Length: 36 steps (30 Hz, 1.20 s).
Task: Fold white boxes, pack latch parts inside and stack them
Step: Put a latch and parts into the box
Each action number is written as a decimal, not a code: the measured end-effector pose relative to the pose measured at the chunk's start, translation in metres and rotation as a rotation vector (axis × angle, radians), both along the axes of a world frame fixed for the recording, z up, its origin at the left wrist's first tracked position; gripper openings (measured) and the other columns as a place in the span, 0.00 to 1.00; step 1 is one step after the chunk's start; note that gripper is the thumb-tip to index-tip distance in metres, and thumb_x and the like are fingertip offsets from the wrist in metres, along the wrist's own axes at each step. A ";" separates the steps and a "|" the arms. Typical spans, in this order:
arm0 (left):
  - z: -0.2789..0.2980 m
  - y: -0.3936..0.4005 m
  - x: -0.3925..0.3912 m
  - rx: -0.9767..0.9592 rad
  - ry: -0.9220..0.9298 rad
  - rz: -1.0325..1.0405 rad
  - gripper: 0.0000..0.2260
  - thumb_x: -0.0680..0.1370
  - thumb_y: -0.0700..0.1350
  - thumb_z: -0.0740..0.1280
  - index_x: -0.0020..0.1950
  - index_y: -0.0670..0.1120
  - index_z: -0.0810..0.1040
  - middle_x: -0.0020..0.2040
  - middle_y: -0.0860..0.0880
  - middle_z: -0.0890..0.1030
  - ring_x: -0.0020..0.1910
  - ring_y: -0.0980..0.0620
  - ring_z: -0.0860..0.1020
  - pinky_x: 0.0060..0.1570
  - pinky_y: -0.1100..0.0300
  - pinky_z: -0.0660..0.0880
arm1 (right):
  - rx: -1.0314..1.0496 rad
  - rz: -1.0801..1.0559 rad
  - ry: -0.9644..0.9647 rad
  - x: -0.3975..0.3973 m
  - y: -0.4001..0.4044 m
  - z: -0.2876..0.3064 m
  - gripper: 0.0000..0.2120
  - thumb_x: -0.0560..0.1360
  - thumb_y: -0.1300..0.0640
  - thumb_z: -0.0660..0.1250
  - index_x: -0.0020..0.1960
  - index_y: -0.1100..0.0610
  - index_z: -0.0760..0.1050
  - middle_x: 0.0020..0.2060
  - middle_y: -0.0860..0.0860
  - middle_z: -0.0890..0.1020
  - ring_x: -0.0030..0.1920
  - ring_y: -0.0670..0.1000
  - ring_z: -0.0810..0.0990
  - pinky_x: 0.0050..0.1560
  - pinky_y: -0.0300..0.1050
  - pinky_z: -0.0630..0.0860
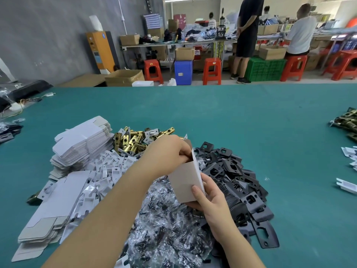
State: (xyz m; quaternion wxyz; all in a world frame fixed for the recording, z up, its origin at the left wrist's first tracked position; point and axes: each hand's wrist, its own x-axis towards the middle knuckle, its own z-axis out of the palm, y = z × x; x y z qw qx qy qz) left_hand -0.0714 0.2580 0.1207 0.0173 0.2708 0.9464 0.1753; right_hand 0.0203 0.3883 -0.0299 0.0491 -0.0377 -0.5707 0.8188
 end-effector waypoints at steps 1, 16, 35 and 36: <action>0.000 0.000 -0.001 0.016 -0.012 -0.004 0.08 0.79 0.44 0.70 0.47 0.54 0.88 0.41 0.55 0.85 0.43 0.53 0.81 0.45 0.50 0.81 | -0.002 -0.001 -0.002 0.000 0.000 0.001 0.16 0.76 0.51 0.73 0.63 0.42 0.80 0.59 0.55 0.83 0.58 0.57 0.84 0.51 0.52 0.84; 0.003 0.065 0.021 0.208 0.246 -0.085 0.10 0.82 0.44 0.64 0.60 0.45 0.81 0.55 0.47 0.84 0.54 0.44 0.80 0.56 0.48 0.76 | 0.125 -0.013 -0.009 -0.001 -0.006 -0.005 0.12 0.76 0.48 0.74 0.59 0.40 0.81 0.53 0.48 0.85 0.53 0.50 0.86 0.49 0.46 0.84; -0.079 0.121 -0.011 -0.376 -0.036 -0.016 0.04 0.80 0.40 0.65 0.52 0.46 0.71 0.45 0.47 0.75 0.45 0.44 0.73 0.47 0.51 0.67 | 0.190 -0.067 -0.132 -0.004 -0.006 -0.004 0.14 0.65 0.56 0.62 0.48 0.61 0.76 0.26 0.44 0.77 0.26 0.43 0.70 0.25 0.36 0.67; -0.079 0.121 -0.011 -0.374 -0.032 -0.010 0.05 0.80 0.40 0.65 0.53 0.45 0.70 0.47 0.45 0.77 0.46 0.44 0.74 0.48 0.50 0.66 | 0.183 -0.069 -0.124 -0.004 -0.006 -0.004 0.13 0.65 0.57 0.62 0.47 0.61 0.75 0.26 0.44 0.77 0.26 0.42 0.70 0.25 0.35 0.67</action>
